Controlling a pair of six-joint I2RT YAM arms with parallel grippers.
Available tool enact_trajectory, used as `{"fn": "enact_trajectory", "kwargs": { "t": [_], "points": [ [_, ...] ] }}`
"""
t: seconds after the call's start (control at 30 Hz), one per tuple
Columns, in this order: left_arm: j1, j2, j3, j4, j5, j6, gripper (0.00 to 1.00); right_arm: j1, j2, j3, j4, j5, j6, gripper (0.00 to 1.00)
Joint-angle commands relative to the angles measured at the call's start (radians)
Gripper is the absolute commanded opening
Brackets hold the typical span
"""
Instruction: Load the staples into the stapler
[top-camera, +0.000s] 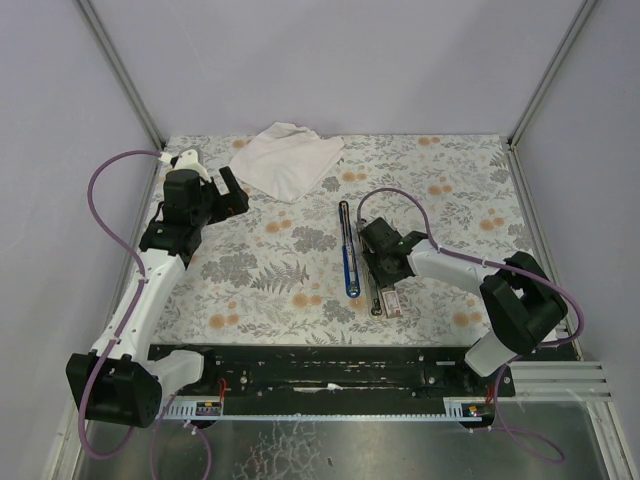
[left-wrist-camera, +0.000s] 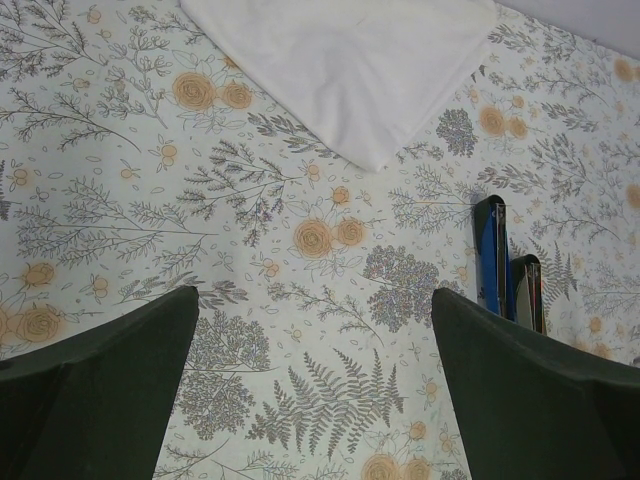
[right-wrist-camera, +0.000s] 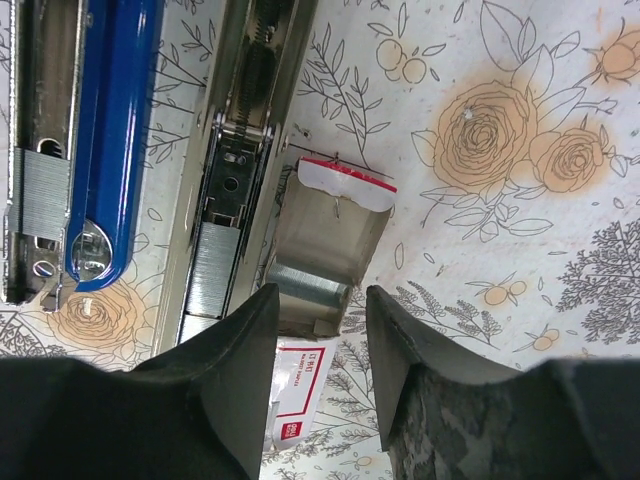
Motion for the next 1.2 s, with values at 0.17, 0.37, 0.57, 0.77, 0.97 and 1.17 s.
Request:
{"fn": "enact_trajectory", "kwargs": {
  "t": [0.17,0.37,0.57,0.77,0.97,1.17],
  "points": [
    [0.008,0.003,-0.009,0.058,0.010,0.003,1.00,-0.007,0.018,0.058,-0.061,-0.045,-0.113,0.48],
    [0.008,0.000,-0.010,0.058,0.012,0.003,1.00,-0.007,0.039,0.065,-0.026,-0.041,-0.108,0.46],
    [0.007,0.000,-0.010,0.058,0.009,0.003,1.00,-0.008,0.071,0.091,-0.024,0.002,-0.084,0.45],
    [0.007,0.001,-0.010,0.058,0.012,0.001,1.00,-0.041,0.081,0.101,-0.003,0.040,0.010,0.45],
    [0.008,0.003,-0.010,0.059,0.021,0.000,1.00,-0.048,0.100,0.119,0.024,0.006,-0.052,0.46],
    [0.007,-0.001,-0.012,0.059,0.018,0.001,1.00,-0.051,0.144,0.135,0.034,-0.002,-0.097,0.45]
  ]
}}
